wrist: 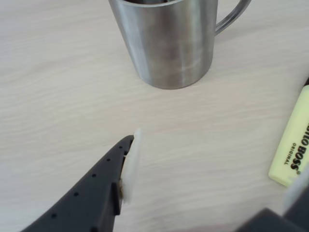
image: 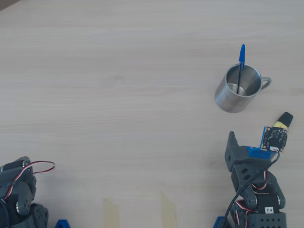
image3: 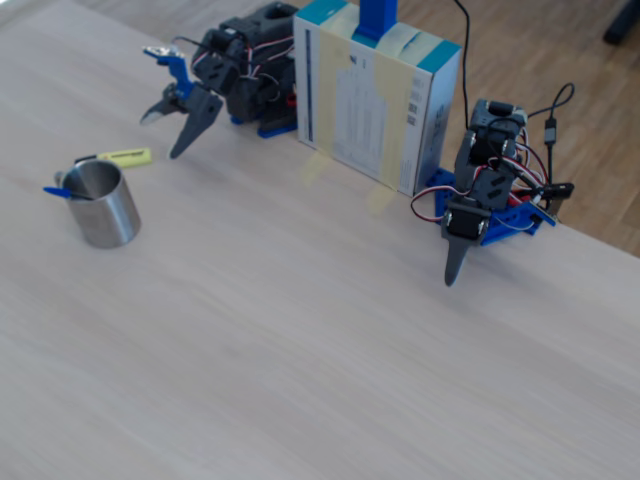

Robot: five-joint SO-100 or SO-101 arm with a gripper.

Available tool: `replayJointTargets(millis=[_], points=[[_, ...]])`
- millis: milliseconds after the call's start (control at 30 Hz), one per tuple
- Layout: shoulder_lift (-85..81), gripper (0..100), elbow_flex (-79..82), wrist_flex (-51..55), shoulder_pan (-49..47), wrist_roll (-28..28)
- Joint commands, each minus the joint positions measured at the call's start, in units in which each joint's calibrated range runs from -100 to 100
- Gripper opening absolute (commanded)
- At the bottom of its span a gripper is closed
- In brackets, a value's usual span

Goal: Grab the blue pen and put it in the silver cup.

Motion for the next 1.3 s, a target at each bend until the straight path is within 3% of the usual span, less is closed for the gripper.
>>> replayJointTargets(millis=[0,667,1267], points=[[-1.3,46,0.5,3.5,0.1,0.8],[-4.5,46,0.3,22.1,2.0,2.2],[-4.6,46,0.3,31.3,2.8,2.6]])
